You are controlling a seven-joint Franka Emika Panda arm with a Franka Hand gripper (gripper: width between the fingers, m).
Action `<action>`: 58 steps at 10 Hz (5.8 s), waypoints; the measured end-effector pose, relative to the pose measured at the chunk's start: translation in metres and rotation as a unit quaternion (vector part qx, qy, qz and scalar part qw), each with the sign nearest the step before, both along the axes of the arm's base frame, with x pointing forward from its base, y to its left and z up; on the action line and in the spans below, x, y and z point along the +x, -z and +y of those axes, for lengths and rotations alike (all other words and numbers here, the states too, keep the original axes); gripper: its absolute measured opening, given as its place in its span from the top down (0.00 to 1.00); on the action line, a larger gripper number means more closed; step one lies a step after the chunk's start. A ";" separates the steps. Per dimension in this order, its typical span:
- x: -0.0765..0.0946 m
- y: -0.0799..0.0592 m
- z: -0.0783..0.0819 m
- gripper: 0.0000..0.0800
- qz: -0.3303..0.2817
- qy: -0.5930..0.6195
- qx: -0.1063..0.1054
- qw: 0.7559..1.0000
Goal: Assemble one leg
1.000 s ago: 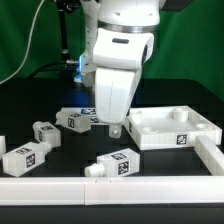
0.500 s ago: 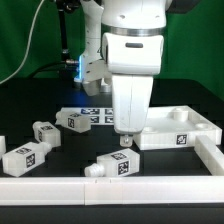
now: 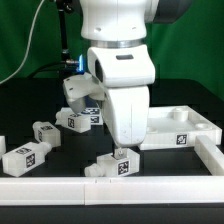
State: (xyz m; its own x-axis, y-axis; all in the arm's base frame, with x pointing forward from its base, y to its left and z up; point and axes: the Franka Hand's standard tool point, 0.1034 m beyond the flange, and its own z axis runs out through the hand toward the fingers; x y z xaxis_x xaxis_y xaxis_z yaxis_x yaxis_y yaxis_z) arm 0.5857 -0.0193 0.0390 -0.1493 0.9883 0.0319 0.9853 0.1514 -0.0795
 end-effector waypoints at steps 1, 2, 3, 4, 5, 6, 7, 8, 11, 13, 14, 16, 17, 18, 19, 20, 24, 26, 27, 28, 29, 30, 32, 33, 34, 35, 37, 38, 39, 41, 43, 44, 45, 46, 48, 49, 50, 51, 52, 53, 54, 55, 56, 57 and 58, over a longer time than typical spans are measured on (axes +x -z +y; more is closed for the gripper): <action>-0.003 0.006 0.001 0.19 0.005 0.000 0.001 1.000; 0.001 0.008 0.004 0.19 0.003 0.002 0.002 1.000; 0.004 0.012 0.007 0.19 0.003 0.000 0.004 1.000; 0.002 0.021 0.009 0.19 0.010 0.001 0.006 1.000; 0.002 0.023 0.009 0.19 0.012 0.002 0.006 1.000; 0.002 0.022 0.008 0.19 0.011 0.002 0.006 1.000; 0.002 0.023 0.008 0.19 0.012 0.002 0.006 1.000; 0.002 0.023 0.008 0.41 0.012 0.002 0.006 1.000; 0.002 0.023 0.007 0.64 0.012 0.003 0.006 1.000; -0.004 0.011 -0.010 0.64 0.001 0.024 -0.003 1.000; -0.012 -0.002 -0.020 0.64 -0.001 0.047 -0.013 0.999; -0.029 -0.030 -0.026 0.64 -0.021 0.106 -0.023 0.994; -0.038 -0.041 -0.020 0.64 -0.022 0.162 -0.028 0.986; -0.035 -0.045 -0.017 0.64 -0.020 0.158 -0.028 0.987; -0.035 -0.042 -0.019 0.64 -0.020 0.160 -0.028 0.987; -0.036 -0.041 -0.019 0.64 -0.019 0.161 -0.028 0.986; -0.088 -0.047 -0.070 0.64 -0.010 0.236 -0.034 0.971; -0.114 -0.046 -0.096 0.64 0.014 0.271 -0.042 0.962; -0.113 -0.046 -0.096 0.64 0.013 0.269 -0.042 0.962; -0.114 -0.045 -0.096 0.64 0.014 0.269 -0.042 0.962; -0.114 -0.045 -0.096 0.64 0.014 0.269 -0.042 0.962; -0.115 -0.044 -0.098 0.64 0.015 0.268 -0.042 0.962; -0.145 -0.039 -0.140 0.64 0.030 0.300 -0.050 0.952; -0.156 -0.036 -0.151 0.64 0.033 0.310 -0.053 0.949; -0.166 -0.030 -0.166 0.64 0.027 0.301 -0.052 0.952; -0.176 -0.021 -0.179 0.64 0.031 0.297 -0.051 0.953; -0.185 0.000 -0.192 0.64 0.049 0.295 -0.049 0.953; -0.186 0.007 -0.197 0.64 0.054 0.295 -0.049 0.953; -0.186 0.013 -0.201 0.64 0.058 0.295 -0.050 0.952; -0.186 0.016 -0.199 0.64 0.062 0.294 -0.049 0.953; -0.183 0.015 -0.196 0.64 0.064 0.290 -0.048 0.954; -0.183 0.015 -0.196 0.64 0.064 0.290 -0.048 0.954; -0.183 0.015 -0.196 0.45 0.064 0.290 -0.048 0.954; -0.183 0.015 -0.196 0.45 0.063 0.292 -0.049 0.953; -0.186 0.008 -0.198 0.24 0.051 0.326 -0.054 0.942; -0.185 -0.001 -0.191 0.20 0.044 0.348 -0.058 0.935; -0.183 -0.016 -0.177 0.19 0.033 0.360 -0.059 0.931; -0.178 -0.027 -0.155 0.19 0.024 0.412 -0.064 0.909; -0.169 -0.031 -0.122 0.19 0.016 0.447 -0.067 0.892; -0.161 -0.030 -0.099 0.19 0.011 0.461 -0.068 0.885; -0.154 -0.027 -0.092 0.19 0.011 0.475 -0.069 0.877; -0.151 -0.024 -0.096 0.19 0.016 0.483 -0.068 0.873; -0.152 -0.024 -0.095 0.19 0.016 0.482 -0.067 0.874; -0.152 -0.024 -0.095 0.19 0.016 0.481 -0.067 0.874; -0.152 -0.023 -0.095 0.19 0.016 0.481 -0.067 0.874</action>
Offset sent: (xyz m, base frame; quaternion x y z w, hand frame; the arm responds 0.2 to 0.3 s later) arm 0.0089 0.0174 -0.0181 0.0148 0.0258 0.0126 0.9995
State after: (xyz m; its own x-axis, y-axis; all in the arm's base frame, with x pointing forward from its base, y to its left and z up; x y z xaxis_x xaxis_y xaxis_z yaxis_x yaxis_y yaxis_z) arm 0.4335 -0.1139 0.0623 0.7516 0.6511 -0.1059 0.6484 -0.7587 -0.0631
